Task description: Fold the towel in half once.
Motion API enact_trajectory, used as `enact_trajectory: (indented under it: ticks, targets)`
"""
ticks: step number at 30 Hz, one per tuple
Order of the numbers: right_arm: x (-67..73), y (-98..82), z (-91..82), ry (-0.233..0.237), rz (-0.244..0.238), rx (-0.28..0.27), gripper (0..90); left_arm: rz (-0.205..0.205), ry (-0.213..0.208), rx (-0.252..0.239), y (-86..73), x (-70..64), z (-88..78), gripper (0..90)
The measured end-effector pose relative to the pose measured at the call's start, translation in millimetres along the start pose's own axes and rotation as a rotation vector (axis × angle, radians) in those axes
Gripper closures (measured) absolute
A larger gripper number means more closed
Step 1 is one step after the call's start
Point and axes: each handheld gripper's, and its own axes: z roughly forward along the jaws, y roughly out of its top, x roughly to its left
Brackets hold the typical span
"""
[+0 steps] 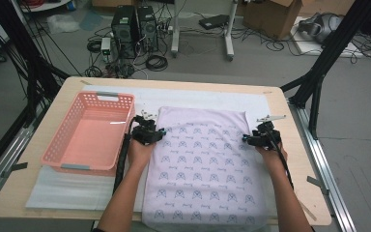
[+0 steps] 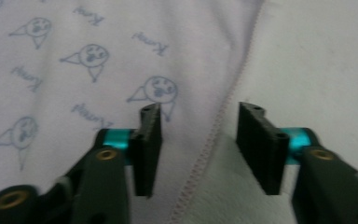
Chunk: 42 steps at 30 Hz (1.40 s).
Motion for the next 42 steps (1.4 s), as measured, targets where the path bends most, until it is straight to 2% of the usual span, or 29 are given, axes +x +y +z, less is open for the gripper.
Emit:
enact_trajectory:
  ticks: [1,3,4,5,9,11,13,16,19,21,23,26,28,31,33,35,37,42]
  targets:
    - [1.8,0.8,0.3,0.007,-0.010,0.001,65.2,-0.002,0.000,-0.002,-0.1,0.8,-0.1,66.6]
    - [5.8,2.7,0.9,0.032,-0.025,0.008,79.8,-0.016,-0.030,-0.004,-0.3,2.1,-0.6,75.1]
    - [7.5,3.6,1.2,0.048,-0.031,0.015,84.0,-0.025,-0.040,-0.002,-0.3,2.0,-0.7,83.5]
    - [9.2,4.7,1.4,0.040,-0.037,0.022,84.9,-0.023,-0.036,-0.002,-0.1,1.1,-0.6,84.0]
    - [6.6,5.3,0.9,0.050,-0.015,0.018,86.5,-0.034,-0.011,-0.009,1.4,-0.3,-2.1,85.2]
    - [6.4,5.9,-0.2,0.035,-0.013,0.004,86.7,-0.049,0.007,-0.045,3.9,-0.5,-5.0,85.3]
    - [4.2,8.1,-3.0,0.023,-0.007,-0.026,86.9,-0.060,0.022,-0.088,7.7,0.9,-9.4,85.6]
    - [-2.9,13.9,-8.0,0.024,0.030,-0.063,87.0,-0.070,0.022,-0.106,16.8,3.7,-13.6,85.7]
    - [-6.1,22.6,-15.1,0.017,0.040,-0.115,87.0,-0.081,0.018,-0.134,24.7,6.1,-18.0,85.8]
    - [-6.9,25.1,-19.3,0.035,0.056,-0.146,87.0,-0.102,0.005,-0.145,24.7,8.0,-21.4,85.8]
    - [-5.2,23.8,-21.5,0.043,0.047,-0.134,87.0,-0.083,-0.013,-0.141,23.4,8.6,-25.9,85.8]
    - [-3.9,18.6,-27.6,0.070,0.056,-0.138,86.9,-0.087,-0.057,-0.160,20.9,7.7,-36.3,85.7]
    - [-0.7,15.4,-33.8,0.082,0.043,-0.156,86.9,-0.081,-0.073,-0.165,18.4,6.0,-42.8,85.7]
    - [3.9,10.3,-44.0,0.090,0.034,-0.164,86.9,-0.094,-0.099,-0.167,16.2,5.4,-53.0,85.7]
    - [4.9,5.6,-50.7,0.103,0.033,-0.176,86.9,-0.079,-0.113,-0.168,16.6,3.7,-60.0,85.7]
    - [6.1,0.3,-57.3,0.111,0.032,-0.183,86.8,-0.035,-0.109,-0.165,17.1,-1.2,-67.5,85.7]
    - [8.6,-5.8,-63.5,0.119,0.029,-0.190,86.8,-0.009,-0.114,-0.173,15.3,-5.7,-75.3,85.7]
    - [13.7,-21.3,-79.4,0.142,0.031,-0.216,86.7,-0.012,-0.142,-0.183,2.3,-10.1,-89.7,85.7]
